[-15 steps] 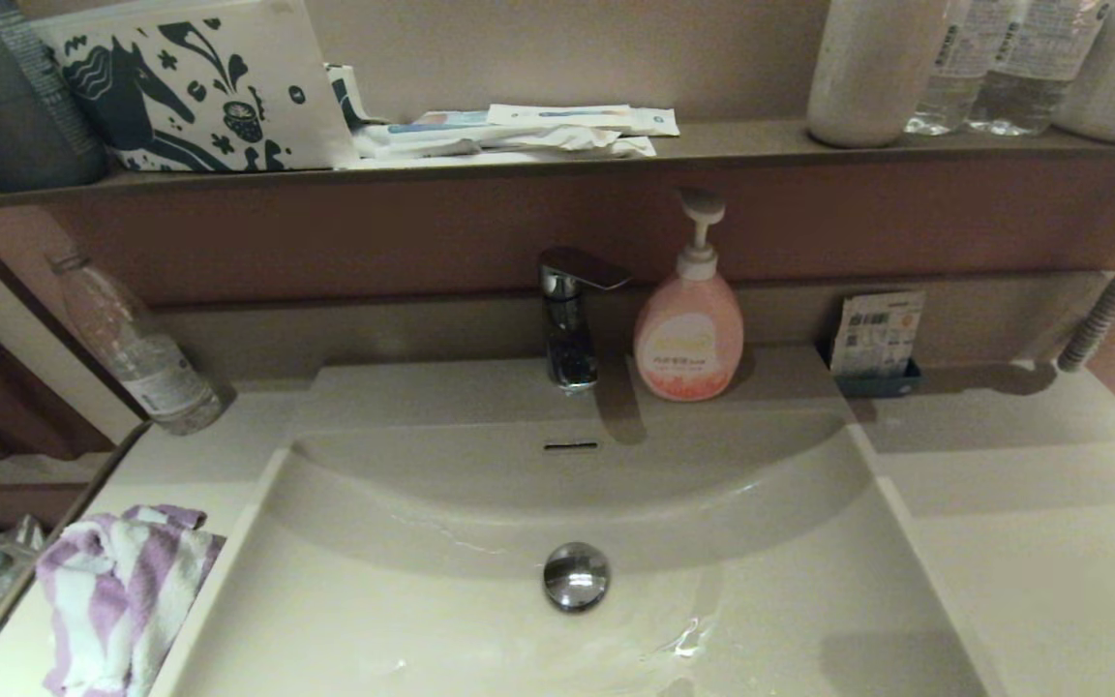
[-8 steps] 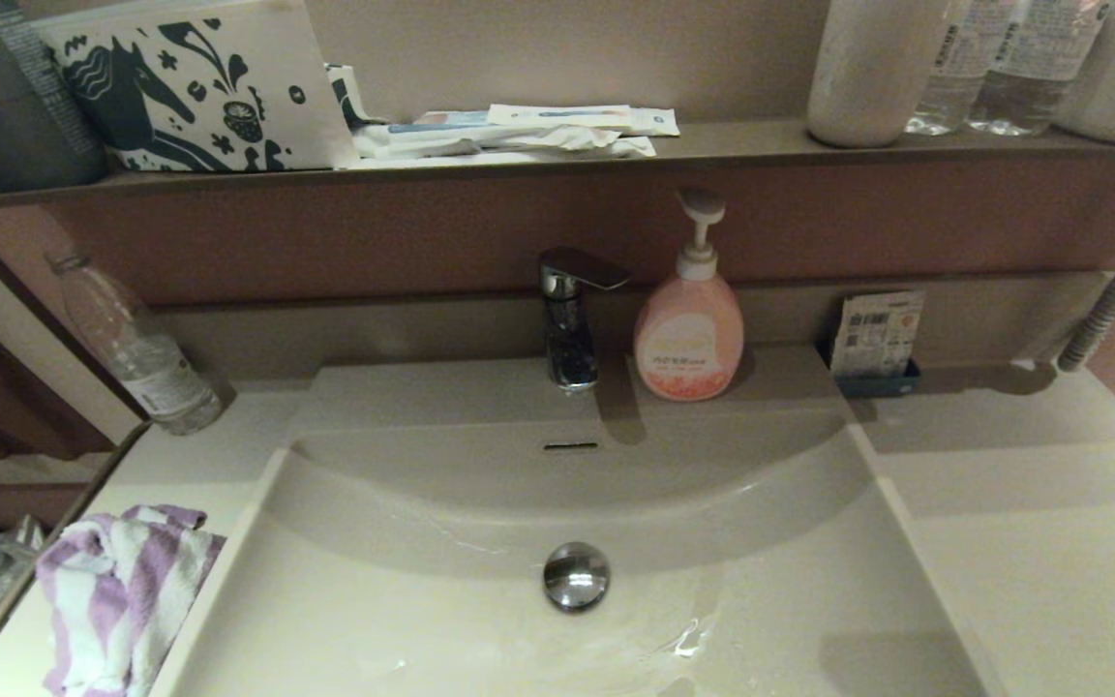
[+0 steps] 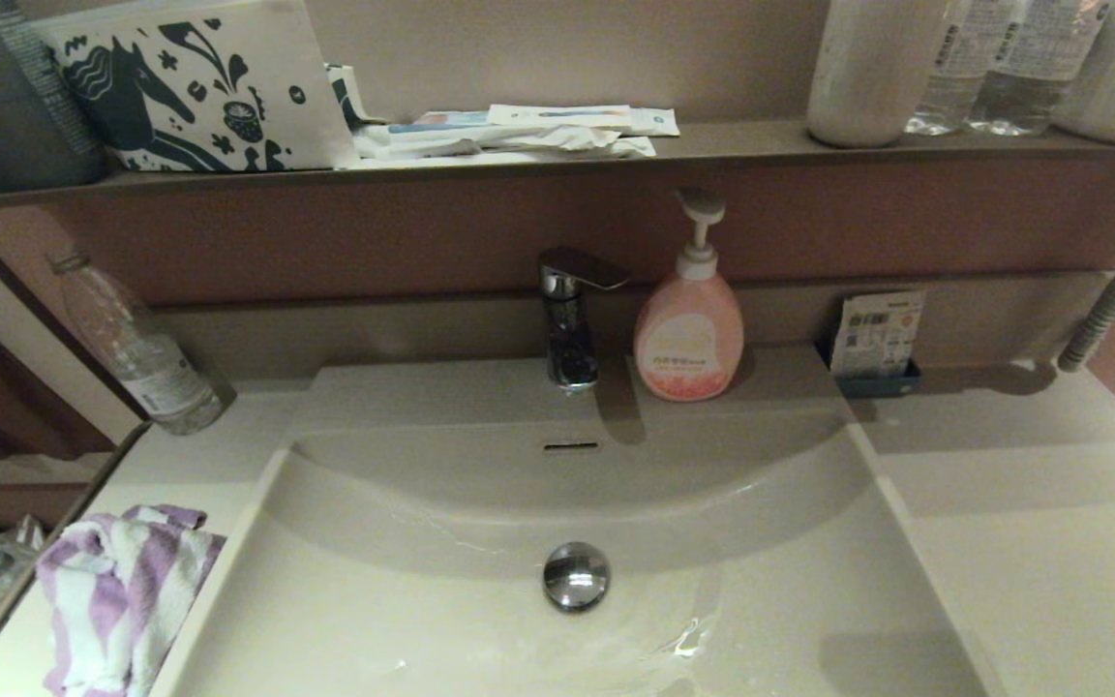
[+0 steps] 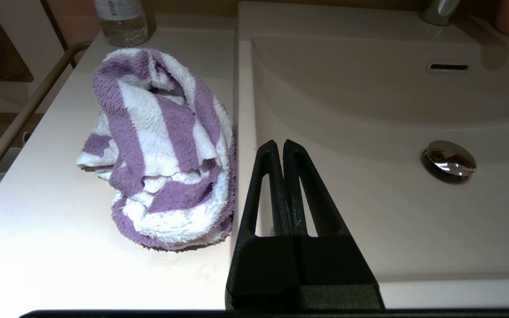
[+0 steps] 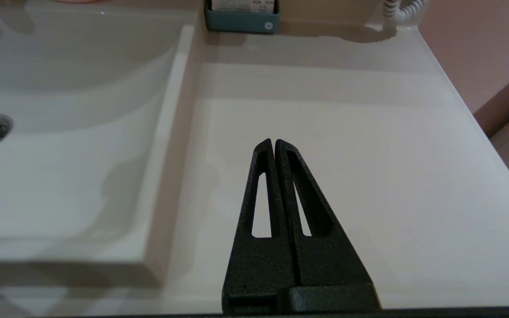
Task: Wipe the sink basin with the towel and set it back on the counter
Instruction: Turn on the faucet
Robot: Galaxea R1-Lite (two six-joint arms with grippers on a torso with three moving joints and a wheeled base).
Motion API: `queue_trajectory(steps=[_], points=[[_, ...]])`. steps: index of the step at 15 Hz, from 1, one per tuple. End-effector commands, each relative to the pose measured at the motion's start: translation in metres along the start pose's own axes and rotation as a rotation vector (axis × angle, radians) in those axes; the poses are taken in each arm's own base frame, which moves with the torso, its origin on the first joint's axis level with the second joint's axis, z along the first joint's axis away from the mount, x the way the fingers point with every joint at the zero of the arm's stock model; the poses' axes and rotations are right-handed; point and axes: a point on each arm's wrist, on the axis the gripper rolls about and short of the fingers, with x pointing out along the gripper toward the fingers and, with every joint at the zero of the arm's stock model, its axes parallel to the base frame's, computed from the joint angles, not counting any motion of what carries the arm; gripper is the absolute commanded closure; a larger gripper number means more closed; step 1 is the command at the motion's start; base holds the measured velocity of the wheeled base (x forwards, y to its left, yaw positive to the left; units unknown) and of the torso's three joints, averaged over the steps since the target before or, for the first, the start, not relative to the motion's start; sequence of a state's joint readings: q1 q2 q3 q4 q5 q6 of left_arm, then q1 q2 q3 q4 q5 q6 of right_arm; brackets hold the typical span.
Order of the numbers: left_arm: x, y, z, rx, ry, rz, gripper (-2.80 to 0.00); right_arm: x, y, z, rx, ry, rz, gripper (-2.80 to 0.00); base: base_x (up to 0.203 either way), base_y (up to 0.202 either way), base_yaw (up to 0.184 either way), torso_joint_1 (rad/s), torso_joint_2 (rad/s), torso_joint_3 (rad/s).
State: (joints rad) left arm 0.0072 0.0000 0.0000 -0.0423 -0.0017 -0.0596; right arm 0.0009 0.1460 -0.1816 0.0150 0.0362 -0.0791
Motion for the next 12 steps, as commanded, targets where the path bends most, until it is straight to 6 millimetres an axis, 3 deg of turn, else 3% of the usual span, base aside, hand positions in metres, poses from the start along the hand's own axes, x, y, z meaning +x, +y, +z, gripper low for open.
queue_trajectory(steps=[1, 4, 9, 12], points=[[0.0, 0.0, 0.0, 0.0, 0.001, 0.001, 0.0, 0.014, -0.002, 0.016, 0.004, 0.077, 0.01, 0.0, 0.0, 0.0, 0.0, 0.0, 0.0, 0.0], [0.0, 0.0, 0.0, 0.0, 0.001, 0.001, 0.0, 0.041, -0.005, 0.049, 0.012, 0.119, 0.036, 0.0, 0.0, 0.0, 0.0, 0.0, 0.0, 0.0], [0.0, 0.0, 0.0, 0.0, 0.001, 0.001, 0.0, 0.118, -0.005, 0.084, 0.01, 0.146, 0.096, 0.0, 0.0, 0.0, 0.0, 0.0, 0.0, 0.0], [0.0, 0.0, 0.0, -0.002, 0.001, 0.001, 0.0, 0.152, 0.018, 0.095, -0.003, 0.104, 0.233, 0.0, 0.0, 0.0, 0.0, 0.0, 0.0, 0.0]])
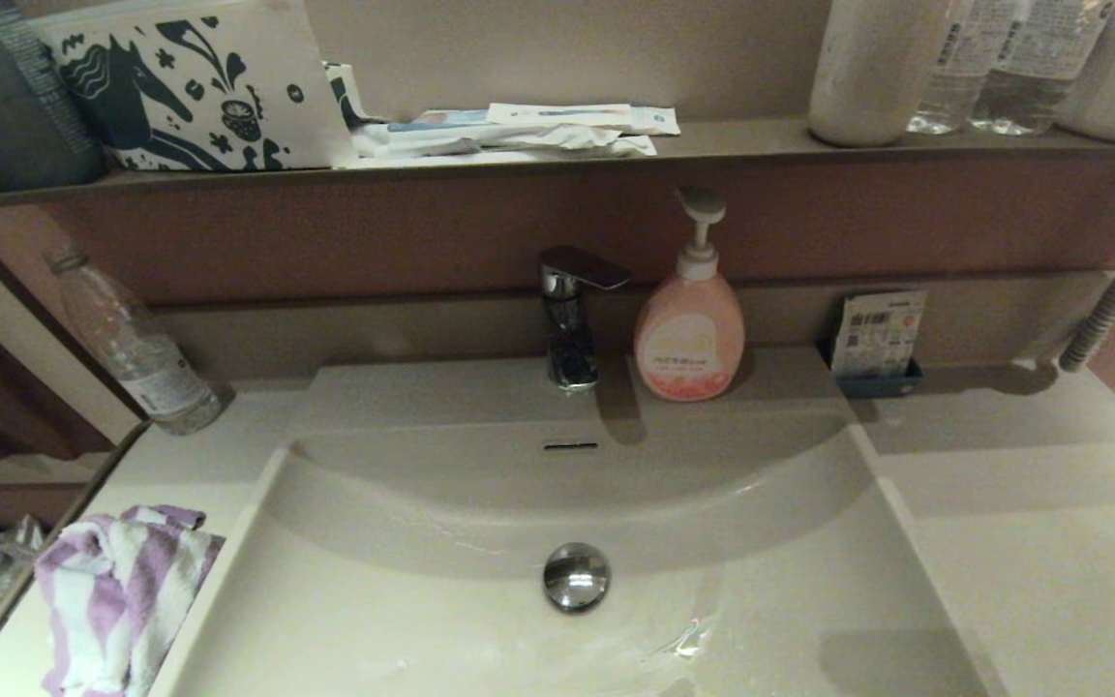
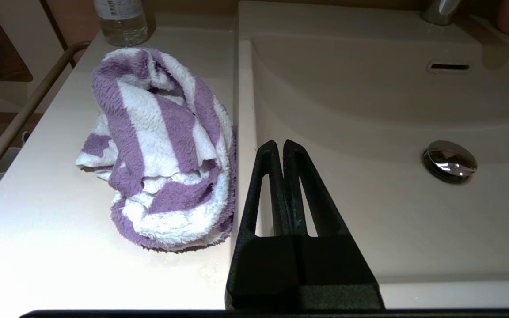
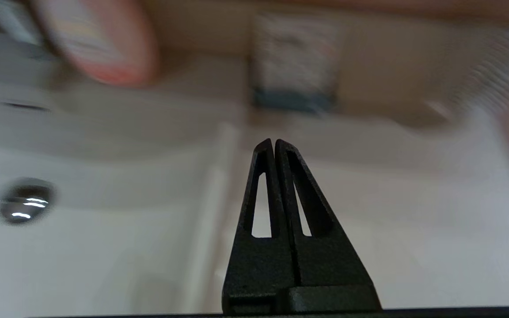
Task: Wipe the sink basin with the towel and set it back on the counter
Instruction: Turn on the faucet
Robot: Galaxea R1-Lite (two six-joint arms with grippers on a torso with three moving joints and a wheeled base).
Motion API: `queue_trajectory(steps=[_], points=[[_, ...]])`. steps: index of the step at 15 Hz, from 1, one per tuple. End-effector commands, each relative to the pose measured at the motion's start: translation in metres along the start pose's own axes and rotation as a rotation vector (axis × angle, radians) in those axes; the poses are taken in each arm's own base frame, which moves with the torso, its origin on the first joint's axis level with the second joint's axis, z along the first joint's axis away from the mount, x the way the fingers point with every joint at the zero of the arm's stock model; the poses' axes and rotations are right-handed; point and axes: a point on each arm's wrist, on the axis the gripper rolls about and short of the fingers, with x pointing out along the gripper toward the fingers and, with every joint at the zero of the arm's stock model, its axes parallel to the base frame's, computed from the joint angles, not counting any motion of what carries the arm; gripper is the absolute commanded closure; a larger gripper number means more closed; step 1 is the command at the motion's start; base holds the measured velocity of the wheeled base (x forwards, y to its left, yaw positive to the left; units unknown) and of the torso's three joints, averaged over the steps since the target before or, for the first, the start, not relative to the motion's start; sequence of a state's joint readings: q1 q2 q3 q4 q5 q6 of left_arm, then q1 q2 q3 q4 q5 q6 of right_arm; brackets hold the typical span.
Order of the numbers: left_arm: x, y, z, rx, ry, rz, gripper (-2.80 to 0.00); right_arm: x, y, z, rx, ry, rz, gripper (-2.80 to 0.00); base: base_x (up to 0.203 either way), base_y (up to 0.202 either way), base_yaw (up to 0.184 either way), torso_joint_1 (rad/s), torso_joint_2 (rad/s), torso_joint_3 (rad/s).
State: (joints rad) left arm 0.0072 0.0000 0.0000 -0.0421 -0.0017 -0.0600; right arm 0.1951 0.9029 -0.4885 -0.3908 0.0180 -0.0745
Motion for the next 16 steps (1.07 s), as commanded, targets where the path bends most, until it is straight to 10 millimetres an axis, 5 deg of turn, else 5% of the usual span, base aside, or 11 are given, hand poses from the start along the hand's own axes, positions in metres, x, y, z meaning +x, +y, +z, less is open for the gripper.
queue_trajectory(steps=[1, 7, 10, 16], points=[[0.0, 0.0, 0.0, 0.0, 0.001, 0.001, 0.0, 0.038, 0.018, -0.004, -0.01, 0.082, 0.091, 0.0, 0.0, 0.0, 0.0, 0.0, 0.0, 0.0], [0.0, 0.0, 0.0, 0.0, 0.001, 0.001, 0.0, 0.134, 0.099, 0.014, -0.049, 0.085, 0.167, 0.0, 0.0, 0.0, 0.0, 0.0, 0.0, 0.0], [0.0, 0.0, 0.0, 0.0, 0.001, 0.001, 0.0, 0.164, 0.141, 0.013, -0.03, 0.062, 0.238, 0.0, 0.0, 0.0, 0.0, 0.0, 0.0, 0.0], [0.0, 0.0, 0.0, -0.001, 0.001, 0.001, 0.0, 0.208, 0.179, 0.014, -0.021, 0.019, 0.269, 0.0, 0.0, 0.0, 0.0, 0.0, 0.0, 0.0]])
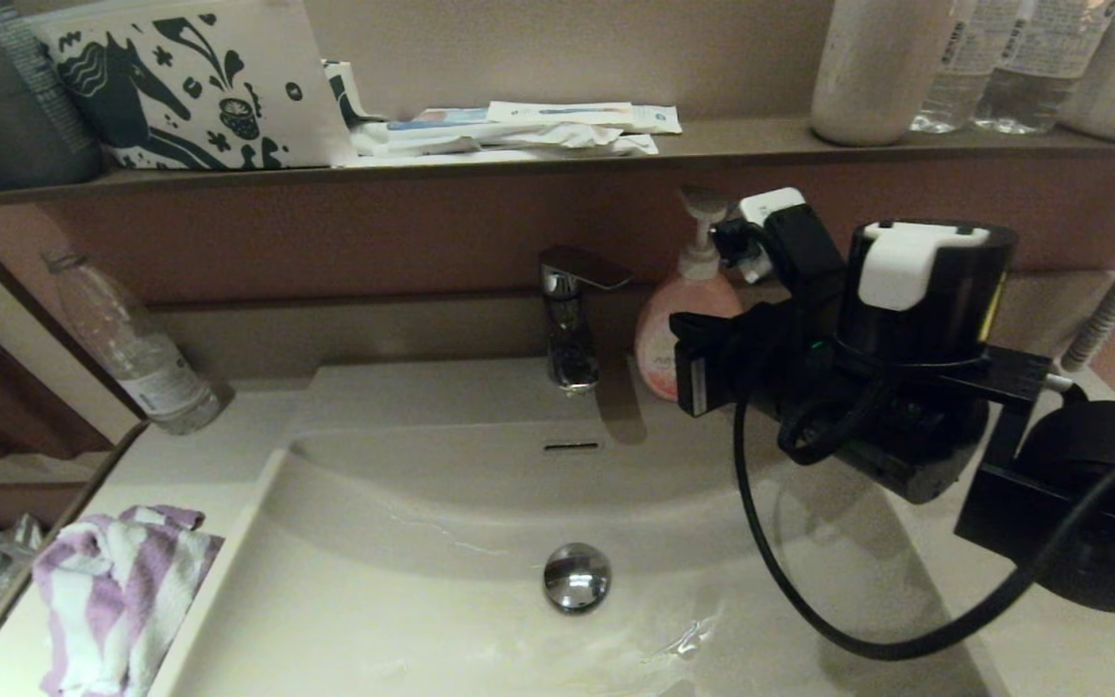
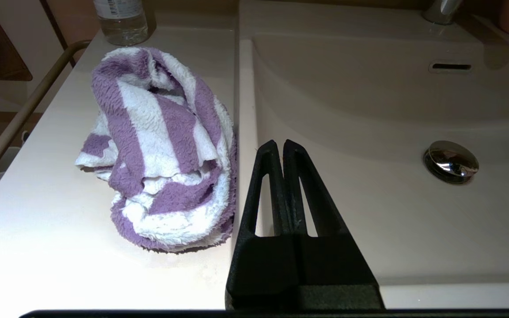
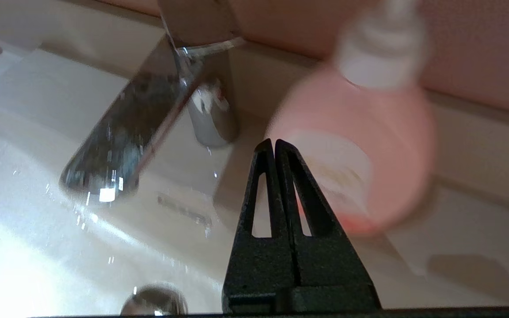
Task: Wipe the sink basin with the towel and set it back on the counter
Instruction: Turn on the faucet
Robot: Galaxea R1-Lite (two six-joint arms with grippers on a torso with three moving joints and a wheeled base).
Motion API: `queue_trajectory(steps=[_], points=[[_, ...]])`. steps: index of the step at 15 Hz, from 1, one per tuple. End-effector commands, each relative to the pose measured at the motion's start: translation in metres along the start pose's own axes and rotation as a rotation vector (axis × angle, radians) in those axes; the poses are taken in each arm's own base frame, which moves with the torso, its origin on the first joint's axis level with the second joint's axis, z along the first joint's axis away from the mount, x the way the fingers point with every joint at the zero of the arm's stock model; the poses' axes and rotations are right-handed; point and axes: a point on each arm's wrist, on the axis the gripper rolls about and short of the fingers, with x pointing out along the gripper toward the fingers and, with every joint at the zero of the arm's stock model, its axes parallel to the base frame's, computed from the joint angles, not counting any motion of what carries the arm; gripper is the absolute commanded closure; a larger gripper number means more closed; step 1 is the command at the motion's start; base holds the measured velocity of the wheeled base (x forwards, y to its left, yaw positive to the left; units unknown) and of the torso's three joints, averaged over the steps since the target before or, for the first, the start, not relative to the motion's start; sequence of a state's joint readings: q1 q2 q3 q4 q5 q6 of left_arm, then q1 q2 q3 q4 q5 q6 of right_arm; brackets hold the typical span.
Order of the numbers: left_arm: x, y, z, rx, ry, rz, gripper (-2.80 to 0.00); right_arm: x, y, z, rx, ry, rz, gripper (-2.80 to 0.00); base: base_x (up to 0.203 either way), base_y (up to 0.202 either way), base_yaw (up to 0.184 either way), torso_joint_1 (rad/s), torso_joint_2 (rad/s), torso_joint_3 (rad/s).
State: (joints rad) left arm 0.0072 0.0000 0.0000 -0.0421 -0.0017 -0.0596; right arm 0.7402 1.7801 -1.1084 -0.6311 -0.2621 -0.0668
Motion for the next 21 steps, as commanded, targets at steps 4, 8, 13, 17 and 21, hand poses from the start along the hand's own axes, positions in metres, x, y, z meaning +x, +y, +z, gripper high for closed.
queue_trajectory(steps=[4, 8, 13, 17, 21], points=[[0.0, 0.0, 0.0, -0.002, 0.001, 0.001, 0.0, 0.041, 0.019, -0.018, -0.042, -0.005, 0.017, 0.0, 0.0, 0.0, 0.0, 0.0, 0.0, 0.0], [0.0, 0.0, 0.0, -0.001, 0.001, 0.001, 0.0, 0.063, 0.037, -0.012, -0.027, -0.119, 0.028, 0.0, 0.0, 0.0, 0.0, 0.0, 0.0, 0.0], [0.0, 0.0, 0.0, 0.0, 0.001, 0.001, 0.0, 0.069, 0.038, 0.016, -0.041, -0.22, 0.015, 0.0, 0.0, 0.0, 0.0, 0.0, 0.0, 0.0], [0.0, 0.0, 0.0, 0.0, 0.001, 0.001, 0.0, 0.07, 0.037, 0.027, -0.053, -0.255, 0.006, 0.0, 0.0, 0.0, 0.0, 0.0, 0.0, 0.0], [0.0, 0.0, 0.0, 0.0, 0.001, 0.001, 0.0, 0.063, 0.036, 0.013, -0.068, -0.2, 0.003, 0.0, 0.0, 0.0, 0.0, 0.0, 0.0, 0.0]])
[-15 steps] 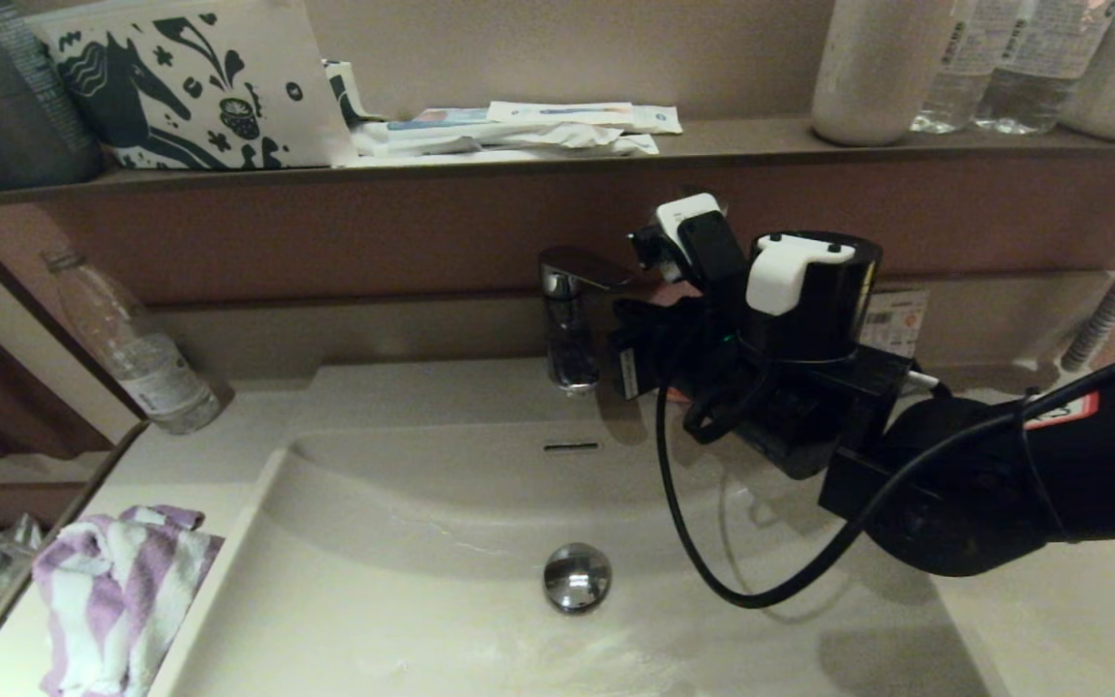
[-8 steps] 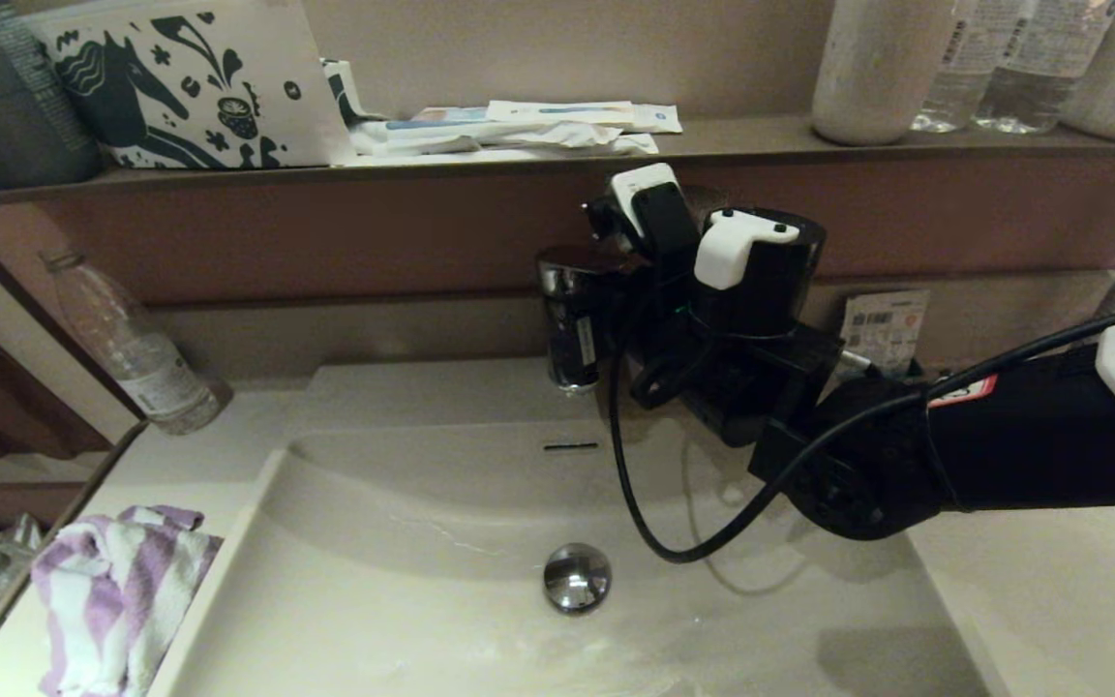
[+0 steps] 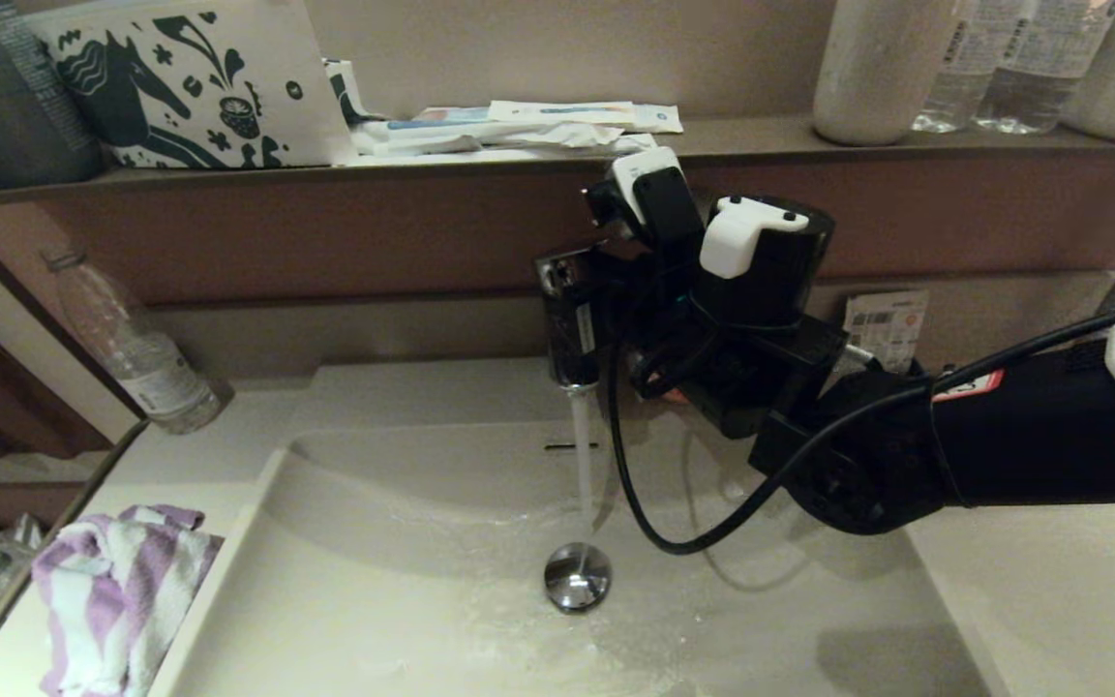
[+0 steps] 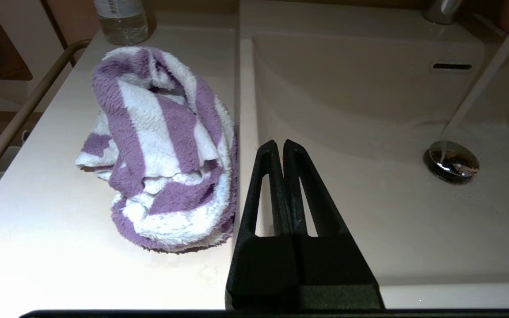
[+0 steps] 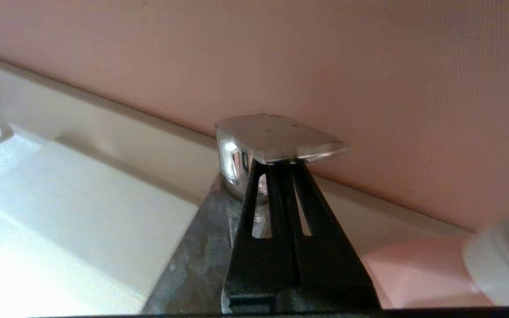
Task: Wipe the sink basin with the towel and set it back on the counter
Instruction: Turn on the faucet, then turn off the faucet
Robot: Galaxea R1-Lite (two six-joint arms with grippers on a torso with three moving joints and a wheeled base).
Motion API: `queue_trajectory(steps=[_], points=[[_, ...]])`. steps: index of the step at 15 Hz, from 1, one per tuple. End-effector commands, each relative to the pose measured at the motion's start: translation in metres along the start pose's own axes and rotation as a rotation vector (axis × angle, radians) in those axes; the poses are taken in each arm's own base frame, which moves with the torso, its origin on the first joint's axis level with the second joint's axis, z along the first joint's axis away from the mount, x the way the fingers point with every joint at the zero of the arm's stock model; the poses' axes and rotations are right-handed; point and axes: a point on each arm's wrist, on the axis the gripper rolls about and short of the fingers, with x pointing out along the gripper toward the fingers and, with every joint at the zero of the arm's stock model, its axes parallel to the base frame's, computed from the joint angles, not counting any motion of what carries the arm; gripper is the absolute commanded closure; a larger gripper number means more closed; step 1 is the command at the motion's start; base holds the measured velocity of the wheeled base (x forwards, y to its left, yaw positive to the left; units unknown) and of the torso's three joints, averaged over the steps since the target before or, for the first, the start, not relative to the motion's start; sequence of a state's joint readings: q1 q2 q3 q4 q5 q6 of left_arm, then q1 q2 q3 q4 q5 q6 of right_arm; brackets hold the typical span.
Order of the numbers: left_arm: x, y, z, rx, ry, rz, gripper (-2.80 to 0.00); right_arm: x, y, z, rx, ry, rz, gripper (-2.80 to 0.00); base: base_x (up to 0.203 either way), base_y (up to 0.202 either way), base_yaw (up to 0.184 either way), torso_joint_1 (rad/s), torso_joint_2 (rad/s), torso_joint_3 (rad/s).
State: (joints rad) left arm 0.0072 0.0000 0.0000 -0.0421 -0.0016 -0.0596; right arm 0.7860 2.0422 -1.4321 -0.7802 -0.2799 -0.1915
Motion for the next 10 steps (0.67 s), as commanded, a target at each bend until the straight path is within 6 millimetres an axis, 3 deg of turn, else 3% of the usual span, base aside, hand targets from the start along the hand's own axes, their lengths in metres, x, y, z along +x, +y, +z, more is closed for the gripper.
queue_trajectory(steps=[1, 5, 10], points=[[0.0, 0.0, 0.0, 0.0, 0.001, 0.001, 0.0, -0.01, -0.003, -0.003, -0.01, 0.034, -0.005, 0.0, 0.0, 0.0, 0.0, 0.0, 0.0, 0.0], [0.0, 0.0, 0.0, 0.0, 0.001, 0.001, 0.0, -0.028, -0.006, -0.006, -0.017, 0.076, -0.013, 0.0, 0.0, 0.0, 0.0, 0.0, 0.0, 0.0], [0.0, 0.0, 0.0, 0.0, 0.001, 0.001, 0.0, -0.033, 0.002, 0.017, -0.004, 0.018, -0.006, 0.0, 0.0, 0.0, 0.0, 0.0, 0.0, 0.0]])
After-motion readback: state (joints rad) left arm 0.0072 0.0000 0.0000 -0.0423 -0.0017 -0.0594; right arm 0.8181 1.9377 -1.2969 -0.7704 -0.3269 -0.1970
